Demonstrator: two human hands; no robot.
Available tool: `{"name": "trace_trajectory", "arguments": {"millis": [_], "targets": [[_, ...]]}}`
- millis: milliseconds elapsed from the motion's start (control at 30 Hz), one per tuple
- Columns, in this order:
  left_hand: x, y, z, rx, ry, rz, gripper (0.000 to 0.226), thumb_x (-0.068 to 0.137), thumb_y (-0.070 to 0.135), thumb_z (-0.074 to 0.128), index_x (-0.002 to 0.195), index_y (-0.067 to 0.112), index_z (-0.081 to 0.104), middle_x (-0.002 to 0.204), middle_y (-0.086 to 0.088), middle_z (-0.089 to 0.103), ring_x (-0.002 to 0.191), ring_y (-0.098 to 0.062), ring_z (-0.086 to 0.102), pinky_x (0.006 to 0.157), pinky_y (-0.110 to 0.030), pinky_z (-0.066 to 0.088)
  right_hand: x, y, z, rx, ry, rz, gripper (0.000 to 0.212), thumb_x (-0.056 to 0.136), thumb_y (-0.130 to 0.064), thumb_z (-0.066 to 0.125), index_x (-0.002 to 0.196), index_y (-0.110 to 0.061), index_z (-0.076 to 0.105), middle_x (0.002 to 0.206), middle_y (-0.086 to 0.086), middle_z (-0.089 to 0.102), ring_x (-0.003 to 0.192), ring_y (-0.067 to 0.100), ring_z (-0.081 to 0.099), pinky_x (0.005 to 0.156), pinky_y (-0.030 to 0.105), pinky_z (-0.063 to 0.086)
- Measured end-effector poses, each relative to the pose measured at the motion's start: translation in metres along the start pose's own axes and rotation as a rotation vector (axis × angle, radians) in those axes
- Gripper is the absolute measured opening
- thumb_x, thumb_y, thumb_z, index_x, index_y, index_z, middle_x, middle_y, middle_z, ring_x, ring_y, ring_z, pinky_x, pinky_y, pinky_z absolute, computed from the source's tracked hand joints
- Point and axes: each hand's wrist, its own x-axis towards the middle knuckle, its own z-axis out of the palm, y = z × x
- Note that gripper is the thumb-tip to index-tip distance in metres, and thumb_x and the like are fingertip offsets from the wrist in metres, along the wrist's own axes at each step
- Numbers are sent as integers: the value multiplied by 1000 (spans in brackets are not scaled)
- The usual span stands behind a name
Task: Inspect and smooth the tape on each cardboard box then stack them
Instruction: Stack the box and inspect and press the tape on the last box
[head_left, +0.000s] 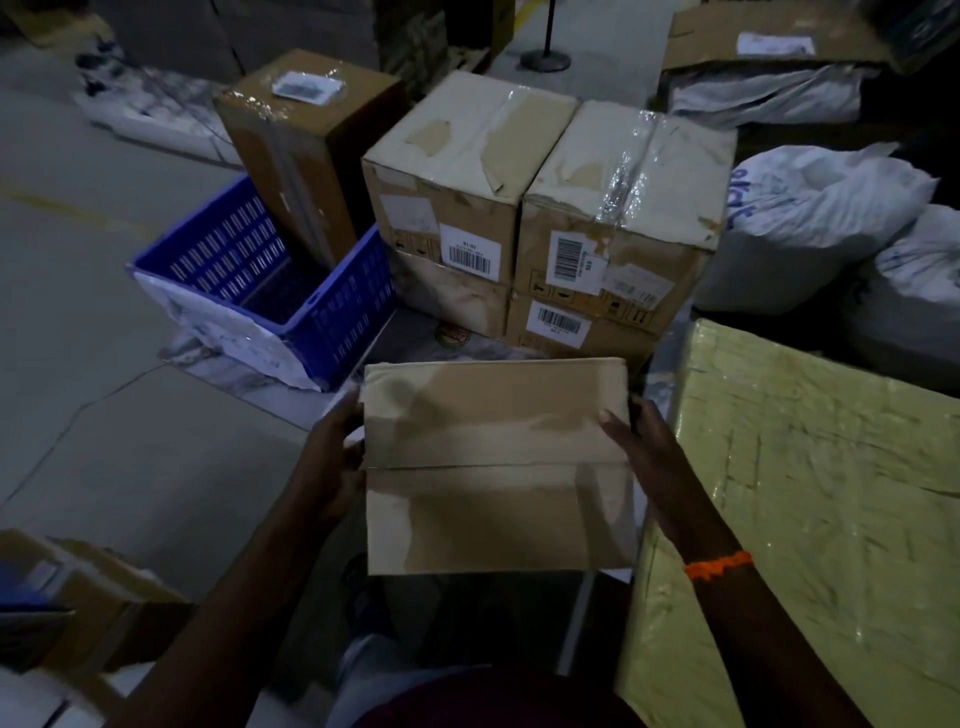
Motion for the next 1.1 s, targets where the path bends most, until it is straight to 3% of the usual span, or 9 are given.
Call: {"name": "trace_trajectory", "arguments": {"millis": [167,233,300,400,533,800,933,1000,1100], "targets": [[-3,10,10,-45,-13,94,56,97,67,41,124,24,64,112,0,77,102,-19,74,80,-40,61,-20,-8,-18,163,69,-78,51,86,-61,68,123,-26,64,128,5,70,119,20,67,89,35,55],[-6,10,15,5,-26,110,49,91,66,54,124,29,60,115,5,75,103,-17,72,76,-37,61,-24,-7,-21,157,99,-91,61,75,-76,72,119,-34,65,130,3,69,124,20,65,97,41,53],[-7,2,16,63,-22,75,79,66,71,80,128,29,57,128,-2,65,113,-24,66,85,-44,59,-27,-4,-21,125,115,-101,65,72,-79,72,123,-39,62,128,-5,70,122,14,66,96,37,54],[-7,-15,18,104,-25,88,77,68,53,81,134,26,54,135,-7,59,121,-30,61,101,-58,52,-28,11,-23,59,144,-125,46,83,-58,78,123,-44,61,128,-7,70,121,15,66,97,37,54],[-8,-32,19,140,-30,117,53,75,48,72,124,36,56,132,-4,58,117,-28,61,99,-56,54,-28,24,-26,-8,152,-154,43,90,-21,75,126,-37,58,129,-5,68,118,10,66,99,38,56],[5,-34,15,155,-18,87,49,80,41,71,126,33,55,133,-4,59,118,-27,61,92,-47,56,-22,22,-25,-96,184,-126,45,87,-30,80,123,-42,55,128,-7,65,118,12,63,100,48,56],[5,-28,22,673,76,543,62,96,28,68,151,18,40,151,-2,43,134,-15,44,100,-30,42,-20,-1,-18,-544,262,-307,65,92,-32,75,148,-20,45,144,6,54,130,16,53,95,33,52],[11,-24,36,1063,34,837,62,101,30,56,157,17,33,163,-4,32,148,-18,29,117,-39,29,-14,-12,-2,-834,185,-512,67,99,-43,60,156,-15,38,158,10,42,146,18,36,111,36,38],[22,-25,69,1452,-186,890,64,104,48,28,162,23,21,171,-2,8,157,-20,1,124,-49,5,5,-19,30,-1092,-47,-638,71,102,-55,36,155,-8,41,164,14,36,154,30,29,122,45,27]]}}
